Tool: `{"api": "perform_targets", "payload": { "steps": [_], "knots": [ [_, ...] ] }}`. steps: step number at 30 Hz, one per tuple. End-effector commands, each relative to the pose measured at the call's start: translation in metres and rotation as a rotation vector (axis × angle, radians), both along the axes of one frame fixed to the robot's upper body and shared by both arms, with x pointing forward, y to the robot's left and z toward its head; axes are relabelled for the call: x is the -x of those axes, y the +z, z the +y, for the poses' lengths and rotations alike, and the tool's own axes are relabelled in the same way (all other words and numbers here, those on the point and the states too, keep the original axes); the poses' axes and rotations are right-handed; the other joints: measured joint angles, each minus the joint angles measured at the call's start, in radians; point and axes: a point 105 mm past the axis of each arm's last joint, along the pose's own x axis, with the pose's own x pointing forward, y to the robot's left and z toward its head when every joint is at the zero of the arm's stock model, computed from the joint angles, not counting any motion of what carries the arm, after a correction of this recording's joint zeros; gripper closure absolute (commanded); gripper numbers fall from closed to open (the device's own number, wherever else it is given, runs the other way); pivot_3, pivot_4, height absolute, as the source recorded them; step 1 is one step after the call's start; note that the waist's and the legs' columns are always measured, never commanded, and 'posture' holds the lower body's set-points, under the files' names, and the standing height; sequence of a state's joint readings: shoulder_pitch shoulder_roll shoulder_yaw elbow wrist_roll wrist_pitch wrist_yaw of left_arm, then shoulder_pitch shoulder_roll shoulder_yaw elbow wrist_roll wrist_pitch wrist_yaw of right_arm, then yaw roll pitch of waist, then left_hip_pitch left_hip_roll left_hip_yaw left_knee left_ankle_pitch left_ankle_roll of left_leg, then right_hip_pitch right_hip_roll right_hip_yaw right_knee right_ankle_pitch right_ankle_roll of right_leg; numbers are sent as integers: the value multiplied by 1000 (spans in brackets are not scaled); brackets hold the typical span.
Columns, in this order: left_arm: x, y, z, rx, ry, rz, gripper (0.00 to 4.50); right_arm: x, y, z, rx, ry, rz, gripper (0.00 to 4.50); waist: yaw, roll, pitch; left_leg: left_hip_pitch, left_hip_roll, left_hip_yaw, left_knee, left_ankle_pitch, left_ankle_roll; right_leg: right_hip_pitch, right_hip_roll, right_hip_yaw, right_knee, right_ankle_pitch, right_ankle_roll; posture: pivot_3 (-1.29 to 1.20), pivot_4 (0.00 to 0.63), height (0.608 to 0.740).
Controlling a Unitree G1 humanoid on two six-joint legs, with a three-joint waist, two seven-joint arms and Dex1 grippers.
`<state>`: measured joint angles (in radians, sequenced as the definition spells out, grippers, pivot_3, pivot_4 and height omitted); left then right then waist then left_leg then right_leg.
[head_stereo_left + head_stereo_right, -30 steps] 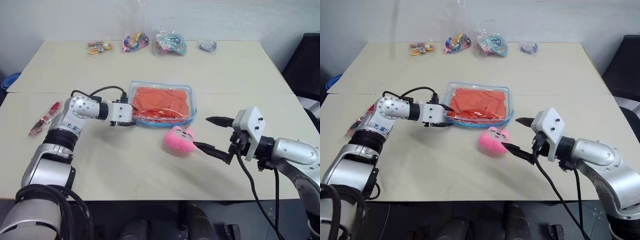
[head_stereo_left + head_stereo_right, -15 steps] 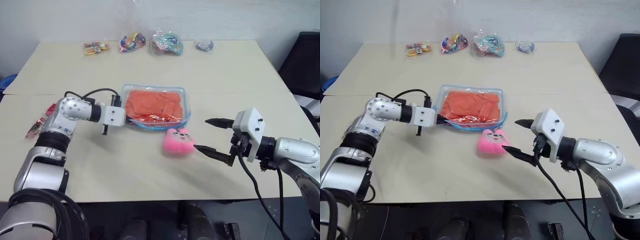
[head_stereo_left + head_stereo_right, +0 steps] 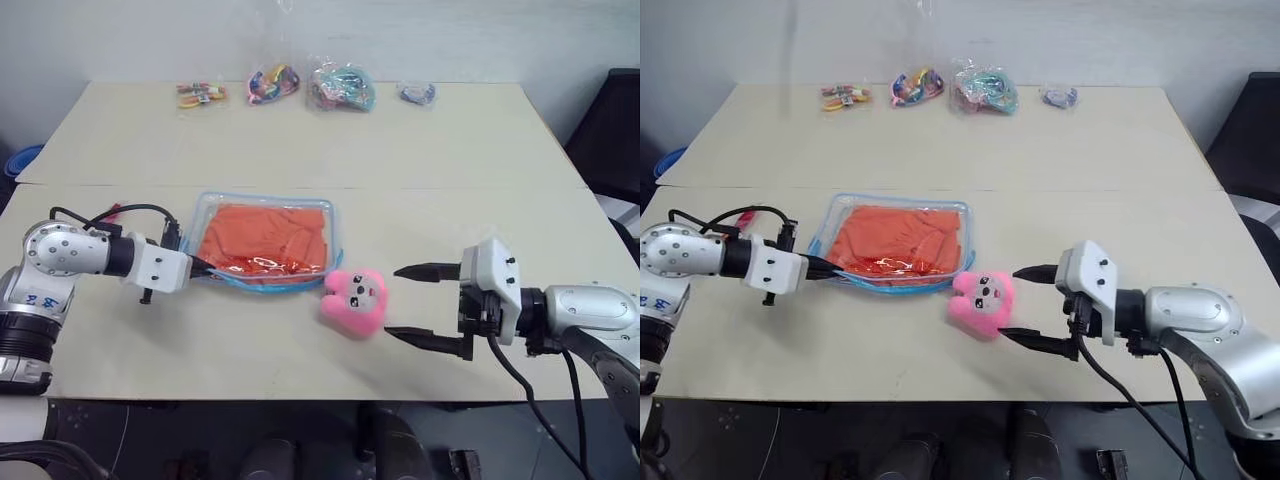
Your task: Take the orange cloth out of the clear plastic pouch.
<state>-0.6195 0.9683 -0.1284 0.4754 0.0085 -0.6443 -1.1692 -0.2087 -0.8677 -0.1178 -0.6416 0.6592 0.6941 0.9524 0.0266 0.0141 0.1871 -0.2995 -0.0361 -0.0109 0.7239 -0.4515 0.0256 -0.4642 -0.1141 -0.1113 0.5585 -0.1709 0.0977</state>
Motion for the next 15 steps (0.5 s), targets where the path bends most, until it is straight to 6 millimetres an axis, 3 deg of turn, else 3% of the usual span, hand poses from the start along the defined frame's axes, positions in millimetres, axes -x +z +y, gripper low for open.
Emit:
{"api": "perform_targets", "payload": {
  "steps": [1,3,10,12,15],
  "knots": [
    [-4,6,-9,23,-12,-54,4258,0,8,2,-5,25,-42,0,-2,0,0,0,0,0,0,0,0,0,0,0,0,0,0,0,150,740],
    [-3,6,-10,38,-4,-45,3818,-1,9,2,-4,26,-44,0,-4,0,0,0,0,0,0,0,0,0,1,0,0,0,0,0,150,740],
    [5,19,-10,172,78,-1,1583,-4,7,-1,-4,3,-52,0,-5,0,0,0,1,1,0,0,0,0,1,0,0,0,0,0,150,740],
    [27,42,-15,431,171,264,900,-11,0,3,-31,-56,-47,0,-10,-1,0,0,1,1,0,0,0,0,1,0,0,0,0,0,150,740],
    [60,64,-35,607,148,560,900,-19,-10,7,-61,-115,-18,0,-24,-2,1,0,4,-1,0,-1,-1,-1,2,0,0,0,-1,0,150,740]
  ]
}}
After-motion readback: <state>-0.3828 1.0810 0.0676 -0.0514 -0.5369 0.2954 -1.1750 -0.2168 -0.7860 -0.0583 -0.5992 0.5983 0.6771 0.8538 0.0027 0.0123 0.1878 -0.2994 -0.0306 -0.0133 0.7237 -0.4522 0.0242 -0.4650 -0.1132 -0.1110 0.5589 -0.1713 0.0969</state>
